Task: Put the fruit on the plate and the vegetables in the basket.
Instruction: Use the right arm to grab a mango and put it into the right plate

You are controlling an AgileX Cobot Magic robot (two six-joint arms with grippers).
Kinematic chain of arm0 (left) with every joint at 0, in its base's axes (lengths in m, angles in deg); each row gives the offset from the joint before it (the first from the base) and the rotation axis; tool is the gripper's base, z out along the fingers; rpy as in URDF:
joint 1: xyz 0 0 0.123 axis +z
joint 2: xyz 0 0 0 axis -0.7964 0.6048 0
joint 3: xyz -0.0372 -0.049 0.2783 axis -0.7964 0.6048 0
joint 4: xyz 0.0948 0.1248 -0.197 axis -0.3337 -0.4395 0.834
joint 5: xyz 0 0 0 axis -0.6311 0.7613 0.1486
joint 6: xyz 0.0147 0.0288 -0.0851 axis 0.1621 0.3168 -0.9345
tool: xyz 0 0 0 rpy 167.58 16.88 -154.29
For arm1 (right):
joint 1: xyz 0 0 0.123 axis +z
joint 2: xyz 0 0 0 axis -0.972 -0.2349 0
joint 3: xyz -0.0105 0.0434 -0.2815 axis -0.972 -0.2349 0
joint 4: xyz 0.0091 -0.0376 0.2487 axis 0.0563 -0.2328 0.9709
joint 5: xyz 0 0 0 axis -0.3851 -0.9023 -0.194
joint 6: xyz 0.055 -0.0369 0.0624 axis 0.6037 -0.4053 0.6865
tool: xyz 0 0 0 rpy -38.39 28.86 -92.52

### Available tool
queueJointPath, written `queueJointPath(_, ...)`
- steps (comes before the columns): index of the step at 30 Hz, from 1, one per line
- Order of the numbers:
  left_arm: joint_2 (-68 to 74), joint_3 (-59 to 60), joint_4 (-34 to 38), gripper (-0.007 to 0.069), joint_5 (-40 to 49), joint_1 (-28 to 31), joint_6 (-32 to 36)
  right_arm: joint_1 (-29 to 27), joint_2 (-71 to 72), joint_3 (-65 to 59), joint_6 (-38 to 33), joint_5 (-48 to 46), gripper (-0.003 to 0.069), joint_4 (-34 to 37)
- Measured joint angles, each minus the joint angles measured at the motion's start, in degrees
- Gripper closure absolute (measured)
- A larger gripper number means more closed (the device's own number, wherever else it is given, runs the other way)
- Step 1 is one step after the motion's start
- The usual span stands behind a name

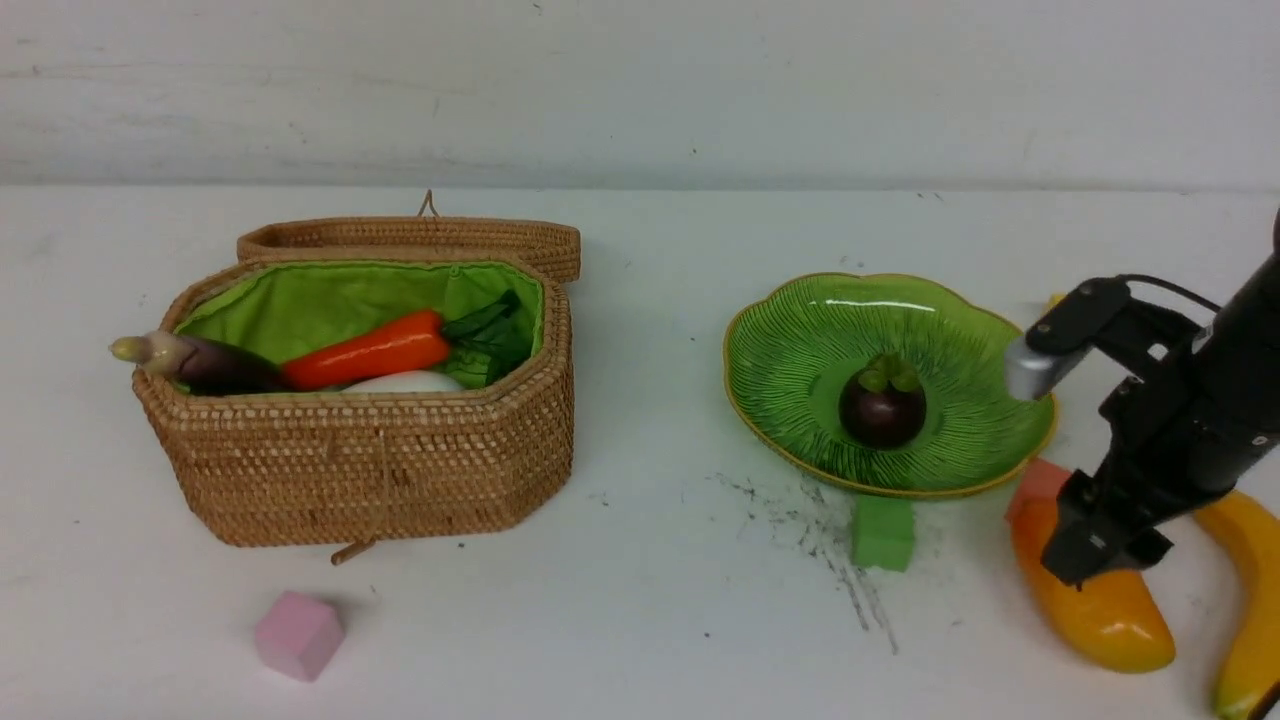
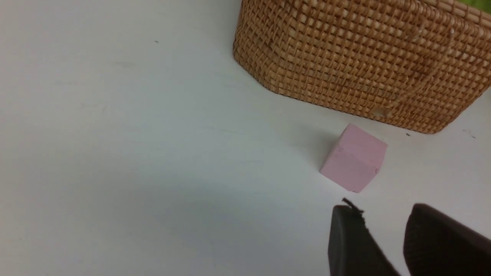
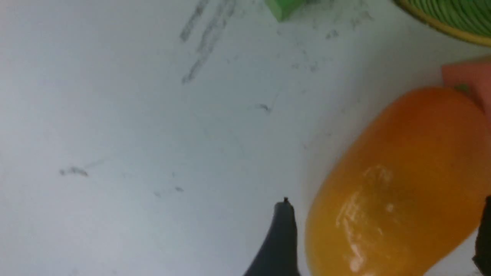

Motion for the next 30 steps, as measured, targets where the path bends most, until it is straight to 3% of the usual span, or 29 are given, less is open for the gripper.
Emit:
queueJointPath(7, 0.00, 0.00, 0.00, 0.0407, 0.00, 0.00, 0.00, -2.44, -1.13, 0.00, 32.30, 0.64, 0.0032, -1.73)
queueJointPath(10, 0.00, 0.00, 0.00, 0.0403, 0.00, 0.00, 0.00, -2.83, -1.19, 0.00, 39.12, 0.59, 0.0032, -1.93)
queueJointPath(24, 0.00, 0.00, 0.00, 0.0389, 0.00, 0.00, 0.00, -2.41, -11.02, 0.44, 38.29, 1.07, 0.0043, -3.05)
queueJointPath(30, 0.00, 0.00, 0.00, 0.0389, 0.00, 0.00, 0.00, -2.36, -11.38, 0.56, 31.85, -0.22, 0.0071, 1.19)
